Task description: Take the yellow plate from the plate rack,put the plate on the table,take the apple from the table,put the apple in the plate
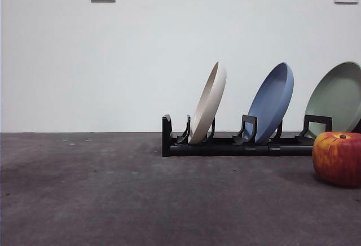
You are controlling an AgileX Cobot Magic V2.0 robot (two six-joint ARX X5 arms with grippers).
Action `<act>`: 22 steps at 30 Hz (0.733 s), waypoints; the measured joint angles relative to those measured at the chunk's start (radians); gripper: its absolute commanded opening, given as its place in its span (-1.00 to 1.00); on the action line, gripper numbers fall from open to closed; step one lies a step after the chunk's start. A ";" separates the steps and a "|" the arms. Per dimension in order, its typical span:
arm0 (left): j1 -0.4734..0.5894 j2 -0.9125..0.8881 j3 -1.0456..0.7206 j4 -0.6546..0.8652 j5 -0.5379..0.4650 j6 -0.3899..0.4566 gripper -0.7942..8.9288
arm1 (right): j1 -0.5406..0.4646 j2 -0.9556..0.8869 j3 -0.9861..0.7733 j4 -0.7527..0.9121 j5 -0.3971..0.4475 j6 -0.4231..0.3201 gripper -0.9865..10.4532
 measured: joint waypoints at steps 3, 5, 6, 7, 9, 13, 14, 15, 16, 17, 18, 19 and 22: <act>0.000 0.013 0.000 0.000 0.034 0.000 -0.22 | 0.000 0.000 0.000 0.000 -0.001 -0.001 -0.55; 0.000 0.018 0.000 0.000 0.043 0.000 0.24 | 0.000 0.000 0.000 0.000 -0.005 0.000 -0.24; 0.000 0.020 0.000 -0.001 0.044 0.000 0.38 | 0.000 0.000 0.000 -0.001 -0.011 -0.001 -0.06; 0.000 0.020 0.000 -0.001 0.044 0.000 0.41 | 0.000 0.000 0.000 -0.002 -0.020 -0.001 0.08; 0.000 0.021 0.000 -0.001 0.053 0.000 0.40 | 0.000 0.000 0.000 -0.005 -0.030 -0.001 0.26; 0.000 0.022 0.000 -0.001 0.074 0.000 0.40 | 0.000 0.000 0.000 -0.006 -0.032 -0.001 0.28; 0.000 0.022 0.000 -0.001 0.075 0.000 0.40 | 0.000 0.000 0.000 -0.006 -0.033 -0.001 0.28; 0.000 0.022 0.000 -0.001 0.075 0.000 0.40 | 0.000 0.000 0.000 -0.007 -0.033 -0.001 0.28; 0.000 0.022 0.000 -0.001 0.076 0.000 0.40 | 0.000 0.000 0.000 -0.010 -0.033 0.000 0.28; 0.000 0.024 0.003 -0.003 0.082 0.000 0.40 | 0.000 0.000 0.000 -0.017 -0.033 -0.001 0.28; 0.000 0.027 0.007 -0.004 0.087 0.000 0.40 | 0.000 0.000 0.000 -0.023 -0.033 -0.001 0.28; 0.000 0.033 0.014 -0.004 0.097 0.002 0.40 | 0.000 0.000 0.000 -0.030 -0.035 -0.002 0.28; -0.001 0.060 0.041 -0.004 0.120 0.000 0.40 | 0.000 0.004 0.000 -0.032 -0.034 -0.004 0.28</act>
